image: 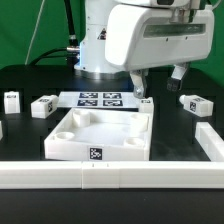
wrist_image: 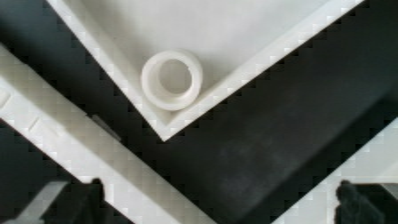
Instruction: Assemble one leg
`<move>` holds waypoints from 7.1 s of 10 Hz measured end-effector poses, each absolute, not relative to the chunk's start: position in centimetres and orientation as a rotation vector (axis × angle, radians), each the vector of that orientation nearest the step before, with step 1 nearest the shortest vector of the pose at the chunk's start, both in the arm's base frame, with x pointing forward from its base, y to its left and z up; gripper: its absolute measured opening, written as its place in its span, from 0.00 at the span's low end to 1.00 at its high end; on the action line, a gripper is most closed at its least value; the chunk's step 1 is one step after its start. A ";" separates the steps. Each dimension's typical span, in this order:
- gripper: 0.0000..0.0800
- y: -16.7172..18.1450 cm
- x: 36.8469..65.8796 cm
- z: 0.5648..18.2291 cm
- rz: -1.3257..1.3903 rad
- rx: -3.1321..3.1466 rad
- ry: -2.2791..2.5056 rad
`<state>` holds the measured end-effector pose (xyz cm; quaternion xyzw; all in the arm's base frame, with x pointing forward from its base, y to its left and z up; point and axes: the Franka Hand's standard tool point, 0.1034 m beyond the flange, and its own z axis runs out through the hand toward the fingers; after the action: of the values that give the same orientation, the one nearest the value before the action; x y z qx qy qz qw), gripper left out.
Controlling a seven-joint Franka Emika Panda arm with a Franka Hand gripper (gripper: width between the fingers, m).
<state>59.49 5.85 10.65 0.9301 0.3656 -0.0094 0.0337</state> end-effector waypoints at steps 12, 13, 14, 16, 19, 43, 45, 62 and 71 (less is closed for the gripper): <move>0.81 4.2 54.1 6.9 -0.002 2.570 1.721; 0.81 3.9 52.0 6.4 -0.005 2.539 1.776; 0.81 3.4 50.9 5.7 -0.022 2.522 1.815; 0.81 2.1 50.0 5.0 -0.051 2.463 1.915; 0.81 2.3 50.1 5.0 -0.048 2.472 1.904; 0.07 2.1 48.4 0.9 -0.067 2.306 2.143; 0.07 2.4 48.6 0.9 -0.064 2.275 2.170; 0.41 8.7 50.3 0.9 -0.013 2.288 2.182; 0.81 10.3 48.6 3.2 0.003 2.415 2.004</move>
Offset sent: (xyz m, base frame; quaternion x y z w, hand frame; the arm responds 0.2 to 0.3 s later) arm -0.0238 -0.0056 -0.0295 0.0027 0.0242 -0.2233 0.9744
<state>48.59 10.31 3.18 0.7695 0.6386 0.0009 0.0015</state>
